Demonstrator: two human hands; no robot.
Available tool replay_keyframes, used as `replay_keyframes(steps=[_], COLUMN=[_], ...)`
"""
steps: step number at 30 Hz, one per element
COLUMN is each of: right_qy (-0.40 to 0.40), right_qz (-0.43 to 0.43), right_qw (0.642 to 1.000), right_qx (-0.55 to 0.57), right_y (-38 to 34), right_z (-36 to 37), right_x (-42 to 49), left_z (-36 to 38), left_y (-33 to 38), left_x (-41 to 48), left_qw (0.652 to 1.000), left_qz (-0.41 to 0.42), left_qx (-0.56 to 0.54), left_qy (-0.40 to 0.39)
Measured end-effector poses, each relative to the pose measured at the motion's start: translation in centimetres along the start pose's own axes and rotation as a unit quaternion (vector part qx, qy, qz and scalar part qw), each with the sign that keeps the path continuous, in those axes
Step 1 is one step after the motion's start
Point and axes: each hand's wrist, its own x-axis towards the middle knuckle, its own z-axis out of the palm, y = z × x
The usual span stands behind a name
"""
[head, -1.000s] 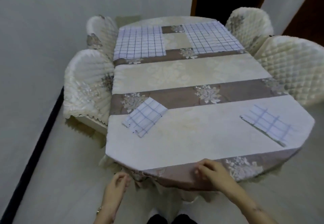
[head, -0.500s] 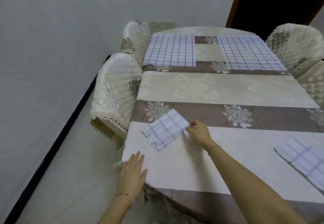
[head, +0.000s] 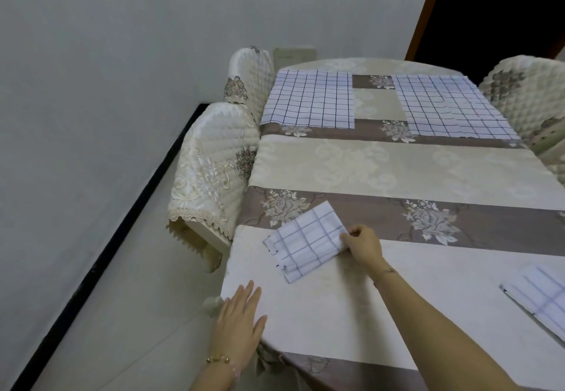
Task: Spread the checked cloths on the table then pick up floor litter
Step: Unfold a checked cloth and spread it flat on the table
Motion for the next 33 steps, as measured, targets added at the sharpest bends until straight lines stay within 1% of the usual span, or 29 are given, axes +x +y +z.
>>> replay_keyframes(steps=[1,2,4,6,8,10,12,14,17,18,22,25,28,30,33], right_qy=[-0.001,-0.001,0.005,0.013,0.022,0.031,0.036,0.035,0.024,0.018,-0.019,-0.052,-0.086,-0.088,-0.068], right_qz=[0.003,0.006,0.015,0.017,0.016,0.019,0.024,0.023,0.015,0.011,-0.007,-0.023,-0.035,-0.036,-0.03], right_qw=[0.998,0.994,0.98,0.965,0.954,0.948,0.944,0.943,0.941,0.941,0.937,0.931,0.924,0.921,0.927], right_qx=[0.056,0.111,0.197,0.26,0.298,0.317,0.326,0.331,0.338,0.338,0.35,0.36,0.371,0.377,0.367], right_y=[0.1,0.3,0.9,1.6,2.3,2.7,2.7,2.5,1.8,1.5,0.5,0.1,0.0,-0.1,-0.3], right_z=[-0.8,-1.6,-3.3,-4.8,-6.0,-6.8,-7.2,-7.4,-7.5,-7.6,-7.9,-8.1,-7.9,-7.6,-7.1], right_x=[-0.7,-1.4,-3.4,-5.6,-7.7,-9.6,-11.2,-12.8,-15.3,-16.1,-18.5,-19.7,-20.3,-20.5,-20.3], left_z=[-0.6,-1.2,-1.7,-2.0,-2.9,-4.0,-5.0,-6.6,-8.7,-9.2,-9.7,-10.0,-10.7,-11.0,-11.3], left_y=[0.4,0.5,0.8,1.0,1.3,2.2,3.8,6.6,10.9,12.1,14.9,15.5,15.6,15.6,15.5], left_x=[-0.2,-0.4,-0.5,-0.5,-0.3,-0.2,0.0,-0.4,-1.3,-1.7,-3.1,-4.0,-4.5,-4.8,-5.0], left_qw=[1.0,1.0,0.997,0.996,0.996,0.995,0.983,0.96,0.924,0.917,0.909,0.896,0.865,0.84,0.813], left_qz=[-0.009,-0.01,0.011,0.005,0.006,0.013,0.05,0.107,0.196,0.217,0.263,0.253,0.221,0.2,0.173], left_qx=[0.004,-0.022,-0.071,-0.092,-0.085,-0.101,-0.162,-0.245,-0.316,-0.324,-0.312,-0.357,-0.447,-0.503,-0.555], left_qy=[0.002,-0.018,-0.002,0.0,0.003,0.024,0.065,0.086,0.091,0.09,0.084,0.076,0.05,0.033,0.018])
